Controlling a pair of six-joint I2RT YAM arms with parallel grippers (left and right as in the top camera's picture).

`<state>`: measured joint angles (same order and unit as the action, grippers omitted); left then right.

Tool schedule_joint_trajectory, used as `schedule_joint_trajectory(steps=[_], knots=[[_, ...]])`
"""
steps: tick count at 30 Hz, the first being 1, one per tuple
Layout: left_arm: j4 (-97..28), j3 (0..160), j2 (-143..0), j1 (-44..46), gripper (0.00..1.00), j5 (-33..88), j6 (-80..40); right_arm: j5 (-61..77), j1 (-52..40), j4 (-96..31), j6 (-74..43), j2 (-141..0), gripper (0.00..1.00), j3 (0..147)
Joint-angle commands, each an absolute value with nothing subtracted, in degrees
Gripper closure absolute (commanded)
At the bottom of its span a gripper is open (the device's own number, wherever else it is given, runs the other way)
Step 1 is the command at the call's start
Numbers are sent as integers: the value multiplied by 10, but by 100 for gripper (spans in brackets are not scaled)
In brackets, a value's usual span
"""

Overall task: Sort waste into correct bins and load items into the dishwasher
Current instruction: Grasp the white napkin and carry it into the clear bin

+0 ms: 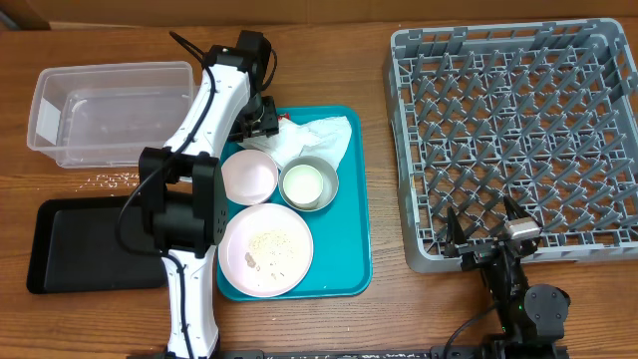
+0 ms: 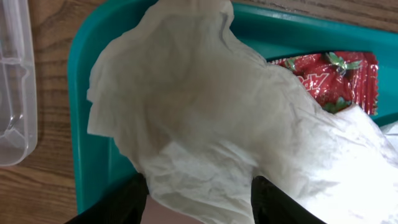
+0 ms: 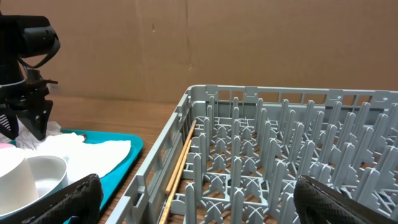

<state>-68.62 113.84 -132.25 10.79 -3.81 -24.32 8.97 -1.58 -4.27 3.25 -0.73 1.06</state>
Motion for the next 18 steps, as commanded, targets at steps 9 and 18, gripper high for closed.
schedule_joint_trajectory(steps=[9,18], knots=[[-705,1153,-1333,108,96,-33,-253,87,-17,-40,35,-2,0,5],[-788,1244,-1330,102,96,-31,-259,87,-17,-40,35,-2,0,5]])
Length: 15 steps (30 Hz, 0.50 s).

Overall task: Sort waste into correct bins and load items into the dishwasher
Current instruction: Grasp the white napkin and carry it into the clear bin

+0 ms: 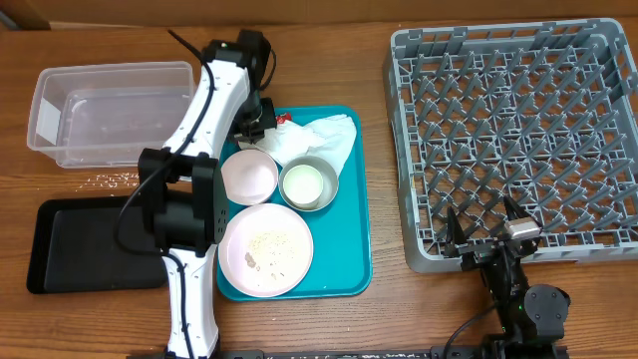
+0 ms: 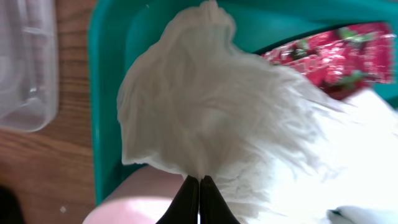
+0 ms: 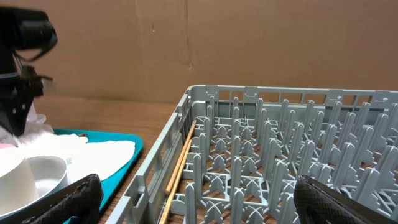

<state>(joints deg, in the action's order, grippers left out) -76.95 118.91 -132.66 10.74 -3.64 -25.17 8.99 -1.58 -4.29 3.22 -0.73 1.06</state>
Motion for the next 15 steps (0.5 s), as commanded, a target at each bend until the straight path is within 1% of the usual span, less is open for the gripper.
schedule_joint_trajectory(steps=[1,10,15], knots=[[-802,1264,-1328,101,96,-31,-263,86,-17,-40,35,-2,0,5],[-893,1399,-1293,74,96,-8,-271,87,-17,-40,35,-2,0,5],[-890,1437,-1255,31,96,-11,-281,87,-17,-40,34,-2,0,5]])
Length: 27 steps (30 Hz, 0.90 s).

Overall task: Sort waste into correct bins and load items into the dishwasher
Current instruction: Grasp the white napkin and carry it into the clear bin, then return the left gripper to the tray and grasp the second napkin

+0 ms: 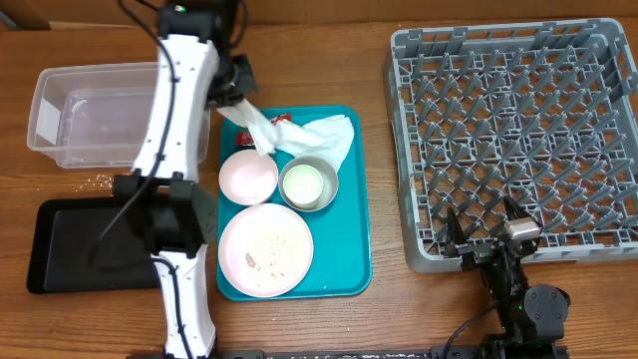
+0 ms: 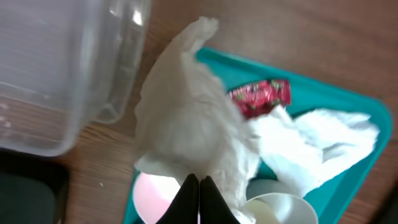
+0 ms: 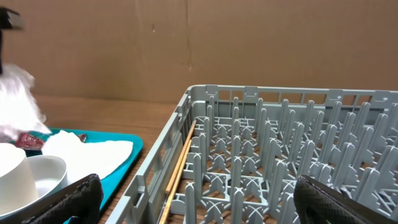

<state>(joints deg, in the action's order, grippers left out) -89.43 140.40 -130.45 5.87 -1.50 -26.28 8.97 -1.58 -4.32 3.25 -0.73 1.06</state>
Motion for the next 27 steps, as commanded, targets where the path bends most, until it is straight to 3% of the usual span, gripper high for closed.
schedule_joint_trajectory(steps=[1,10,18,19,20,21,22,27], knots=[[-883,1443,-1247,18,96,-13,-289,87,-17,-40,34,-2,0,5],[-814,1445,-1221,-122,96,8,-335,87,-17,-40,35,-2,0,5],[-785,1424,-1258,-185,96,-6,-335,87,-17,-40,35,-2,0,5],[-786,1424,-1263,-188,88,-6,-335,87,-17,-40,34,-2,0,5],[-787,1423,-1268,-191,58,-4,-335,87,-17,-40,35,-2,0,5],[-789,1423,-1270,-193,12,-1,-334,87,-17,-40,34,-2,0,5],[-791,1423,-1272,-194,0,1,-334,87,-17,-40,35,-2,0,5],[-795,1423,-1269,-195,0,49,-305,87,-17,-40,35,-2,0,5]])
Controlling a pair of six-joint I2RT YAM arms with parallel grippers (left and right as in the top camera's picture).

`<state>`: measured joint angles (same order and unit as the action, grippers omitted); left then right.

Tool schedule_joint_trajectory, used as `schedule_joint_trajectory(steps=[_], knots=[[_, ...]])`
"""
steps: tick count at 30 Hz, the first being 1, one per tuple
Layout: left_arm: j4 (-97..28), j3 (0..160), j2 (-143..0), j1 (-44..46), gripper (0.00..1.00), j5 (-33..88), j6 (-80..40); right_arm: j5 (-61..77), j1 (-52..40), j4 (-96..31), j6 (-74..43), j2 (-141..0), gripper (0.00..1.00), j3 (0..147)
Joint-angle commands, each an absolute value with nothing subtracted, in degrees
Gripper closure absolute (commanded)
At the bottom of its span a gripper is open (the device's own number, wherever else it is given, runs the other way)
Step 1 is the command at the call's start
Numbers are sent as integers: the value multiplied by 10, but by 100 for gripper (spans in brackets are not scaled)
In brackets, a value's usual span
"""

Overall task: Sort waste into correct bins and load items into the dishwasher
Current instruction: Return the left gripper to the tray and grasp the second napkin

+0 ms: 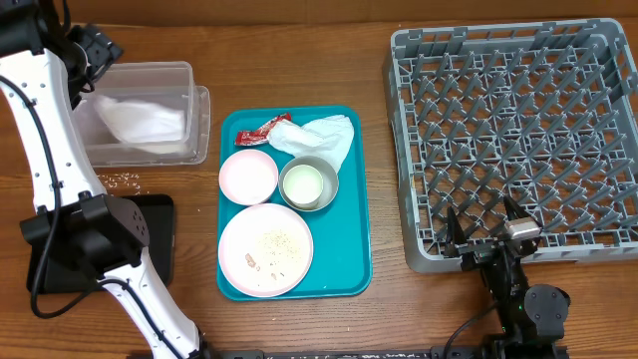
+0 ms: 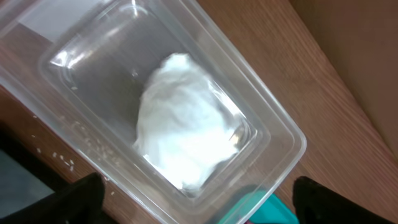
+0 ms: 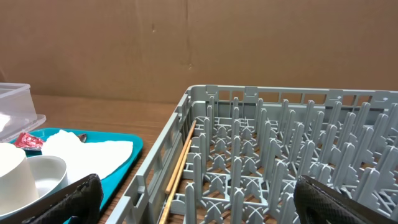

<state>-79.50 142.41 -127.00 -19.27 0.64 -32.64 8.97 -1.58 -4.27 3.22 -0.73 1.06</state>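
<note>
A crumpled white napkin (image 2: 183,134) lies inside the clear plastic bin (image 1: 197,120) at the back left. My left gripper (image 2: 199,208) hovers open above that bin, holding nothing; overhead it is at the bin's far left corner (image 1: 98,48). The teal tray (image 1: 354,239) holds a red sauce packet (image 1: 263,125), another white napkin (image 1: 319,136), a pink bowl (image 1: 247,176), a small cup (image 1: 307,185) and a plate (image 1: 265,249) with crumbs. My right gripper (image 3: 199,208) rests open at the near edge of the grey dish rack (image 1: 518,130).
A black tray (image 1: 155,239) lies on the table's left front, partly hidden by my left arm. A wooden chopstick (image 3: 181,167) lies inside the rack along its left wall. Crumbs dot the wood in front of the bin.
My left gripper was shut on the napkin, holding it above the tray's back left corner. Now it is open over the clear bin and the napkin lies inside. The right arm has not moved.
First my left gripper stood open around a napkin on the tray's back edge. Then it was shut on that napkin. Later it held the napkin high between tray and bin, uncovering the red packet. Now the napkin is in the clear bin.
</note>
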Motion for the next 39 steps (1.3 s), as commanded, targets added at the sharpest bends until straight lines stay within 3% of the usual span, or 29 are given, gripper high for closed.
schedule_joint_trajectory(steps=[1,4,8,10,13,17,25,39], knots=[[-795,1423,-1268,-194,0,78,-292,87,-17,-40,35,-2,0,5],[-794,1423,-1268,-189,10,188,-236,87,-17,-40,35,-2,0,5],[-799,1423,-1269,-146,30,335,-108,87,-17,-40,35,-2,0,5],[-812,1423,-1269,-108,32,340,-65,86,-17,-40,35,-2,0,5],[-822,1422,-1273,-34,41,244,-66,87,-17,-40,34,-2,0,5],[-808,1421,-1301,60,43,107,-105,87,-17,-40,35,-2,0,5],[-791,1421,-1405,151,43,74,-105,86,-17,-40,35,-2,0,5],[-825,1422,-1474,135,43,6,-137,86,-17,-40,35,-2,0,5]])
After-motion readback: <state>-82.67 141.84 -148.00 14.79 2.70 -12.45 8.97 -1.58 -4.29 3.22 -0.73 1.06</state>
